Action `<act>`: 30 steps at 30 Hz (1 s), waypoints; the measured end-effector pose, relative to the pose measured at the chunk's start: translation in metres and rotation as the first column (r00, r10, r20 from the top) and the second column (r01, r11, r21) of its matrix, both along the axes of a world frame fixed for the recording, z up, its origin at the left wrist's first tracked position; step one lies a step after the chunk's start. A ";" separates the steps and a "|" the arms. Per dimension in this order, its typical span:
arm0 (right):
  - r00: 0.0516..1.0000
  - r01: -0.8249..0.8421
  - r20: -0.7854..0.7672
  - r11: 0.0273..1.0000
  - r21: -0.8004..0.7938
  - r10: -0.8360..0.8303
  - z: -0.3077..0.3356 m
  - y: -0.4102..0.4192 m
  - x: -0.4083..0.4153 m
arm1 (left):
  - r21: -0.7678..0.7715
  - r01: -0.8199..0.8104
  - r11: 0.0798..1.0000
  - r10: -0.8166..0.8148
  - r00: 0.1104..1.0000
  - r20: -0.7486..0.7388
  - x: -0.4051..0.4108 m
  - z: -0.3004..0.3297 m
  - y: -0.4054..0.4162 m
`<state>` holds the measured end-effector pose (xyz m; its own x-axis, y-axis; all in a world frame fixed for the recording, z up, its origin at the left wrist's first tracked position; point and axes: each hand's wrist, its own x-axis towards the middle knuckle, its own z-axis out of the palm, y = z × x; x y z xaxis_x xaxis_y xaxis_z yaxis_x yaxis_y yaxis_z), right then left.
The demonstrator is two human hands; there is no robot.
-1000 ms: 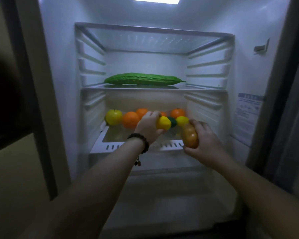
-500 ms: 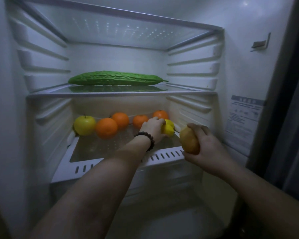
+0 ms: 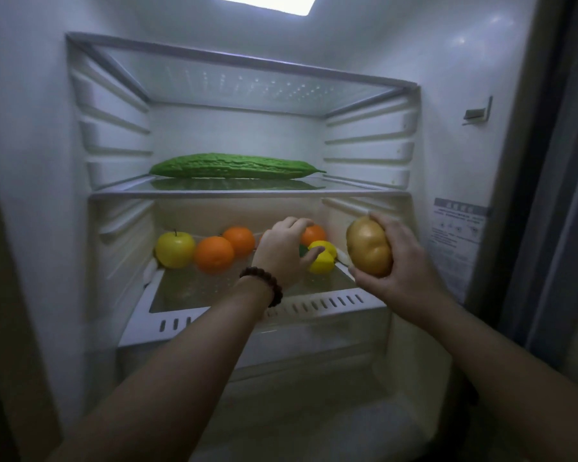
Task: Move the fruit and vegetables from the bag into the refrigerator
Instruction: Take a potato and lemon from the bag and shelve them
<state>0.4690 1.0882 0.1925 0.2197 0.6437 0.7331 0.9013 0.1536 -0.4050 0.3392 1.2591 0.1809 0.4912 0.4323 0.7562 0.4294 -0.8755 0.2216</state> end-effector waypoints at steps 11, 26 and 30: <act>0.989 -0.117 -0.087 0.991 0.061 0.122 0.073 -0.009 -0.015 | 0.383 -0.044 0.923 -0.056 0.968 0.244 -0.051 0.053 -0.068; 0.946 0.101 0.324 0.947 -0.306 0.004 0.149 0.128 0.022 | 0.508 -0.384 0.771 0.439 0.898 0.011 -0.055 0.060 -0.037; 0.911 0.241 0.406 0.895 -0.375 -0.076 0.155 0.156 0.038 | 0.531 -0.394 0.750 0.430 0.901 0.061 -0.053 0.058 -0.034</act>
